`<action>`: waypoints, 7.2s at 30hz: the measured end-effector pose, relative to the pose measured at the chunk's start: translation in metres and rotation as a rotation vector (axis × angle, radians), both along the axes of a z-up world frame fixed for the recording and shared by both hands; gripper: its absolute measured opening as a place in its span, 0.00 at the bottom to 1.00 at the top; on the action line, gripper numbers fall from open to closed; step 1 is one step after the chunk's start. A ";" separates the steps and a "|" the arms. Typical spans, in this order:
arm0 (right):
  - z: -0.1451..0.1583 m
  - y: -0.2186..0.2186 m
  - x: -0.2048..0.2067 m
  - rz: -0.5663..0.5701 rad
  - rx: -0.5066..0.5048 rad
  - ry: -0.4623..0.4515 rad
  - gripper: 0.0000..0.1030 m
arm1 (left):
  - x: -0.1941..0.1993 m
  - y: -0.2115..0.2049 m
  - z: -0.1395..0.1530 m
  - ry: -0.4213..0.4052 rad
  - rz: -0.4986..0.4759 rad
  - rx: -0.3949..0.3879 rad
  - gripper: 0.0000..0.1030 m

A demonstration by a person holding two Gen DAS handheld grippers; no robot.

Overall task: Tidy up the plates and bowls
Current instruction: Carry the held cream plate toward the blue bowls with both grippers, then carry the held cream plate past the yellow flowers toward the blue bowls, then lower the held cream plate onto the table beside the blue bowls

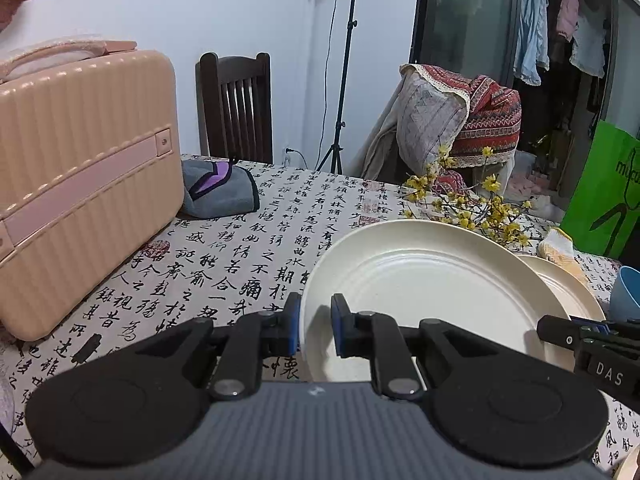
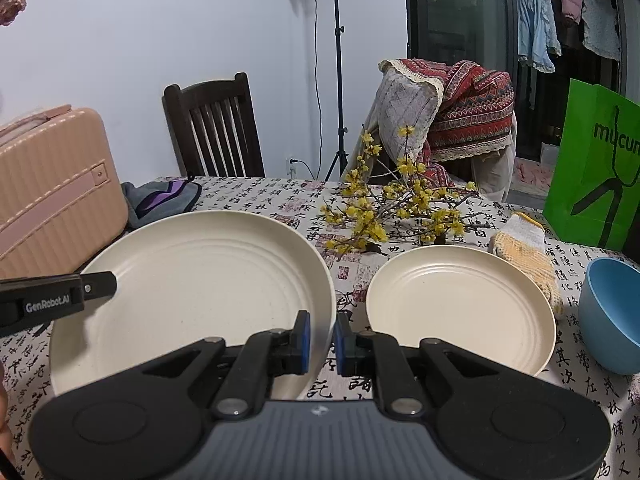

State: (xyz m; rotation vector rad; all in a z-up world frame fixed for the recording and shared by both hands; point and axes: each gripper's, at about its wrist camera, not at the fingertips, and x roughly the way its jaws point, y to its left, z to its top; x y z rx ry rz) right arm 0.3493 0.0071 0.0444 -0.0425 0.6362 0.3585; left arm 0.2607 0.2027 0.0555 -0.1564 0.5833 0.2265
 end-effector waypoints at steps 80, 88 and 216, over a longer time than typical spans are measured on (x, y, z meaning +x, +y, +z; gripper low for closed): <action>0.013 -0.086 -0.087 -0.048 0.065 -0.034 0.12 | -0.084 -0.081 0.024 -0.055 -0.050 0.020 0.15; 0.014 -0.103 -0.095 -0.062 0.080 -0.040 0.12 | -0.090 -0.097 0.027 -0.063 -0.065 0.029 0.15; -0.052 -0.271 -0.205 -0.259 0.082 -0.062 0.11 | -0.160 -0.245 -0.056 0.025 -0.332 0.013 0.15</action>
